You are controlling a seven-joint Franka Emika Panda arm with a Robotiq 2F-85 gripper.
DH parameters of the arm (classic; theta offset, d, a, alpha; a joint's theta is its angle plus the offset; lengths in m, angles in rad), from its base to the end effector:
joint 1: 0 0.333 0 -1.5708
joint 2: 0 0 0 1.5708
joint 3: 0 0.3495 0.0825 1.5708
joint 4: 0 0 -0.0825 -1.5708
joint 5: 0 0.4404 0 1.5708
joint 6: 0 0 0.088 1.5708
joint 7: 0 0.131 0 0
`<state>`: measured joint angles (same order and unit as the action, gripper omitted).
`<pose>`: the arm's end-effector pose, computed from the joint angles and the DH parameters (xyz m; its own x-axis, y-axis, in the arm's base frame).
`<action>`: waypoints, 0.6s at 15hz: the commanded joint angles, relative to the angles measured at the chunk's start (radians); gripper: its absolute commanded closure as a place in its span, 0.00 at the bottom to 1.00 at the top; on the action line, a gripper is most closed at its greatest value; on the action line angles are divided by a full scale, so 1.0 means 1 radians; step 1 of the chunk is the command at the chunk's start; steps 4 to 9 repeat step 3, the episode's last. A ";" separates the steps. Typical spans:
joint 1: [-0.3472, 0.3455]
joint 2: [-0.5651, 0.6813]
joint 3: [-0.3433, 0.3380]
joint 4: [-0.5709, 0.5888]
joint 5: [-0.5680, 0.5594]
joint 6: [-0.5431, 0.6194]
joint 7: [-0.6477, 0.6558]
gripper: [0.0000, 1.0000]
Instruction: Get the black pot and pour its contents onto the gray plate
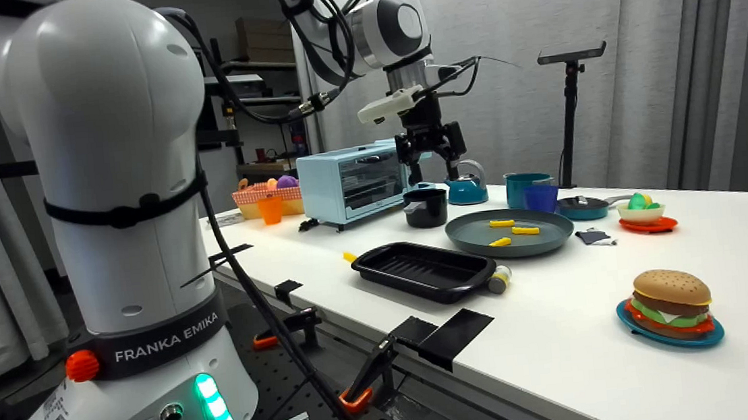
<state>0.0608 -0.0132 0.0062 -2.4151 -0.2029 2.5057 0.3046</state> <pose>0.5358 0.0345 0.2928 0.9890 -0.0730 0.1290 -0.0865 -0.9910 0.1019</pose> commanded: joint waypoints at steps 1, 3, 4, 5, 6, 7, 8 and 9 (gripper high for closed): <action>-0.012 -0.001 0.011 0.001 0.002 -0.002 -0.002 0.00; -0.012 -0.001 0.011 0.001 0.002 -0.002 -0.002 0.00; -0.012 -0.001 0.011 0.001 0.002 -0.002 -0.002 0.00; -0.012 -0.001 0.011 0.001 0.002 -0.002 -0.002 0.00; -0.012 -0.001 0.011 0.001 0.002 -0.002 -0.002 0.00; -0.012 -0.001 0.011 0.001 0.002 -0.002 -0.002 0.00; -0.012 -0.001 0.011 0.001 0.002 -0.002 -0.002 0.00; -0.012 -0.001 0.011 0.001 0.002 -0.002 -0.002 0.00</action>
